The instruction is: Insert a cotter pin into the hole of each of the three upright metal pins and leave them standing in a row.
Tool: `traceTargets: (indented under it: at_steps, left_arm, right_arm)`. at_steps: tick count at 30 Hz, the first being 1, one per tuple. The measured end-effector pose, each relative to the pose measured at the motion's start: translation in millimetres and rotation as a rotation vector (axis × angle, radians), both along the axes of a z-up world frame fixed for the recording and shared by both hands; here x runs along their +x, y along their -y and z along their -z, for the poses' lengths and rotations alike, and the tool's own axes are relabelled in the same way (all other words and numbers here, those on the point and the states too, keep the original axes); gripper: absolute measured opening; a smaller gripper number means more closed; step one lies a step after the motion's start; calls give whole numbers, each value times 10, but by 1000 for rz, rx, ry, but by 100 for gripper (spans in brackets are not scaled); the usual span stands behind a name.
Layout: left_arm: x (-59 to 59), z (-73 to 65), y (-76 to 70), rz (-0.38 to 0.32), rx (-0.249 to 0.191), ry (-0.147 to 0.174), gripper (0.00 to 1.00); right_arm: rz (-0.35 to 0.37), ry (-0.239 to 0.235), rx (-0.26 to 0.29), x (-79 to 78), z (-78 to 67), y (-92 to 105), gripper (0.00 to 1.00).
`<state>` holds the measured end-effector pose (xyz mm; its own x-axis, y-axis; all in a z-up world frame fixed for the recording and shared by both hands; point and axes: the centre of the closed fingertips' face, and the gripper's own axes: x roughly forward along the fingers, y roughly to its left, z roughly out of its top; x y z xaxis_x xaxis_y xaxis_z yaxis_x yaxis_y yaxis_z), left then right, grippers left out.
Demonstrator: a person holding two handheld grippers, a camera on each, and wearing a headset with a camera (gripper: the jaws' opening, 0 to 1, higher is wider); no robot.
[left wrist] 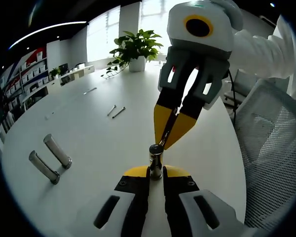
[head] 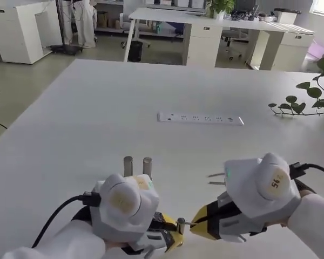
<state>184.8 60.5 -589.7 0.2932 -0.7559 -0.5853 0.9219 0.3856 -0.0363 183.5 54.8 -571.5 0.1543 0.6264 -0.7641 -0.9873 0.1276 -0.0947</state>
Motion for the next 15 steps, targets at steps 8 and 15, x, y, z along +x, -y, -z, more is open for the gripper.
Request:
traceTargets:
  at_steps: [8, 15]
  left_arm:
    - [-22, 0, 8, 12, 2, 3, 12]
    - [-20, -31, 14, 11, -23, -5, 13]
  right_arm:
    - [-36, 8, -4, -3, 1, -57, 0]
    - [-95, 43, -32, 14, 1, -86, 0]
